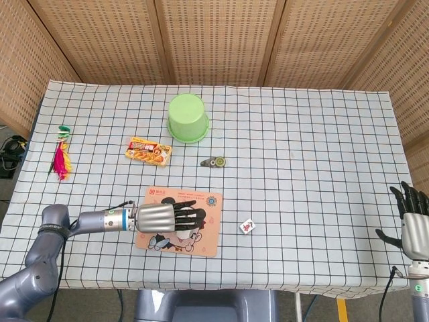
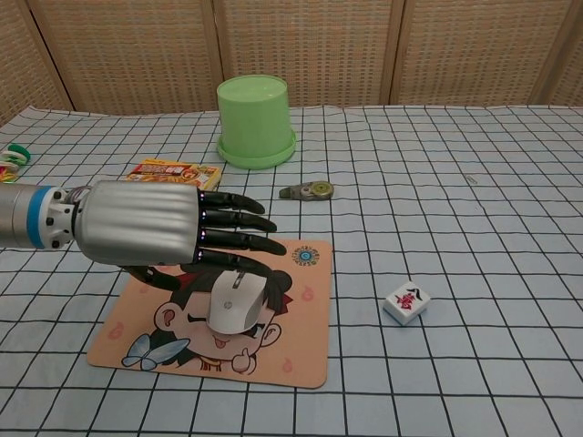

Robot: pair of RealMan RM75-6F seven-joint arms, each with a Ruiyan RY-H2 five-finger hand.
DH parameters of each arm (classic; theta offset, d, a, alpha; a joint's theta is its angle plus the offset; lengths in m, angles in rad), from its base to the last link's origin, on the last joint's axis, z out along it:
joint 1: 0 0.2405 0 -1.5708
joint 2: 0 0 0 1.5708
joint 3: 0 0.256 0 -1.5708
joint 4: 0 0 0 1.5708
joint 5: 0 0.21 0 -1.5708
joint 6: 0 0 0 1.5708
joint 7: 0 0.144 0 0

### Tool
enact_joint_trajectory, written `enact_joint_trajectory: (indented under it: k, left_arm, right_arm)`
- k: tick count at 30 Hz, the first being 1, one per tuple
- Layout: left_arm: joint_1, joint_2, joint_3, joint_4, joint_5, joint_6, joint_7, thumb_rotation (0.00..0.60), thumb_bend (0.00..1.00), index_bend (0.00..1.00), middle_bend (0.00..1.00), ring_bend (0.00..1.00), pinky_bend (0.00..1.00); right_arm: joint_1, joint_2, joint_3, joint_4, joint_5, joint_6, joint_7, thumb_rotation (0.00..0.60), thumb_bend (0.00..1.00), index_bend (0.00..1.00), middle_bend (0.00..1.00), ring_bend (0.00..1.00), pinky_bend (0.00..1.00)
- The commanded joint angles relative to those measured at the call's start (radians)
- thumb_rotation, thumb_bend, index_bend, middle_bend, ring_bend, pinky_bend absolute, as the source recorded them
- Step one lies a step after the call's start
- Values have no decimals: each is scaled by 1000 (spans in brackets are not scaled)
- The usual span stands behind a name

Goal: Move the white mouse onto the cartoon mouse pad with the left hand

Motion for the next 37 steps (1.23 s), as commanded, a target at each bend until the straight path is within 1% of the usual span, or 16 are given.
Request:
enact_joint_trajectory:
  k: [1,6,11,12,13,14,15,17,21,22,23,26,28,31,34,37]
  left_arm:
    - [24,19,-18,-14,-30,35,-2,600,195,84,0,0,75]
    - [94,60,-81,-62,-112,102,-27,600,195,84,0,0,64]
    - [190,102,-146,-149,-207,100,-30,600,184,79,0,0,49]
    - [241,122,-162,-197,-242,84,-22,600,183,77,0,0,40]
    - [274,141,-165,-237,-257,76,6,600,183,75,0,0,32]
    - [301,159,-168,-277,-270,69,49,600,183,75,0,0,27]
    - [333,185,-173,-338,-286,62,109,600,183,74,0,0,17]
    - [374,223,-181,-447,-313,48,185,600,182,73,0,0,2]
    - [478,305,-207,-725,-417,-1,310,600,183,62,0,0,0]
    - [493,318,-211,-773,-434,-7,327,600,183,61,0,0,0]
    - [523,341,-220,-862,-470,-14,356,600,183,61,0,0,0]
    - [585,373,-238,-1019,-536,-7,403,600,184,54,0,0,0]
    - [628,384,-255,-1101,-577,12,438,600,183,49,0,0,0]
    - [687,392,-278,-1195,-618,59,484,600,183,37,0,0,0]
    - [719,399,-291,-1242,-629,81,520,600,183,19,0,0,0]
    - [737,404,-301,-1248,-630,80,522,600,184,6,0,0,0]
  right_arm:
    - [0,1,-1,-1,-1,-1,1,600,76,137,0,0,0]
    - [0,3,-8,-9,-14,3,0,600,75,137,0,0,0]
    - [-1,7,-13,-20,-31,16,-7,600,75,137,0,0,0]
    - [-2,8,-16,-24,-37,20,-10,600,76,137,0,0,0]
    - [-2,9,-18,-27,-42,23,-12,600,76,137,0,0,0]
    - [-2,9,-20,-29,-45,24,-14,600,76,137,0,0,0]
    - [-2,10,-23,-32,-50,25,-16,600,76,137,0,0,0]
    - [-3,11,-26,-36,-55,27,-19,600,75,137,0,0,0]
    - [-3,12,-33,-48,-70,35,-30,600,76,136,0,0,0]
    - [-3,13,-34,-51,-73,36,-31,600,75,136,0,0,0]
    - [-3,14,-36,-56,-79,39,-34,600,75,136,0,0,0]
    - [-3,16,-42,-65,-90,45,-44,600,75,136,0,0,0]
    - [-3,18,-48,-72,-98,45,-54,600,75,135,0,0,0]
    - [-3,20,-57,-85,-113,49,-68,600,75,135,0,0,0]
    - [-5,24,-64,-96,-124,55,-78,600,75,135,0,0,0]
    - [-5,27,-68,-105,-131,57,-84,600,75,135,0,0,0]
